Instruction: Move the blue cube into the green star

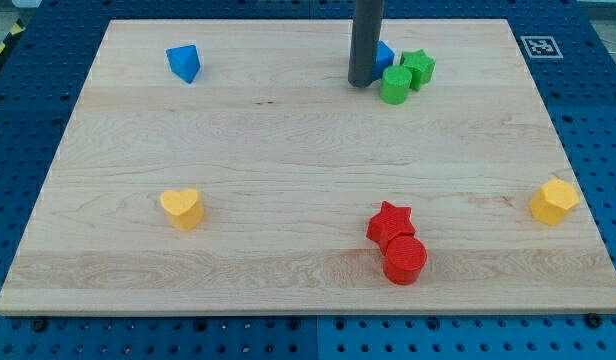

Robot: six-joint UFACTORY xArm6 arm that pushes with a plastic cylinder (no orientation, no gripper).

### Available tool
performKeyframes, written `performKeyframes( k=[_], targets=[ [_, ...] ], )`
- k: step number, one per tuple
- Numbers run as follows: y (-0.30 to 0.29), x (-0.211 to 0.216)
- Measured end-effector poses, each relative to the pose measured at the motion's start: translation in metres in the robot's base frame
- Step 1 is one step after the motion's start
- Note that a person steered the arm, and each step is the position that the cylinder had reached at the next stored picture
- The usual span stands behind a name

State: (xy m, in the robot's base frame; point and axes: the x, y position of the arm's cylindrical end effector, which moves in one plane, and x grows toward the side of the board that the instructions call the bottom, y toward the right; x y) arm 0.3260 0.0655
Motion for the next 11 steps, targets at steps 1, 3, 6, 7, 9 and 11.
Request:
performKeyframes(
  k=[1, 3, 6, 7, 9, 11],
  targets=[
    [0.0, -0.007],
    [0.018, -0.013],
    [-0.013, -0.008],
    [-0.048, 0.023],
    [-0.081, 0.1],
    [-0.119, 0.097]
  ],
)
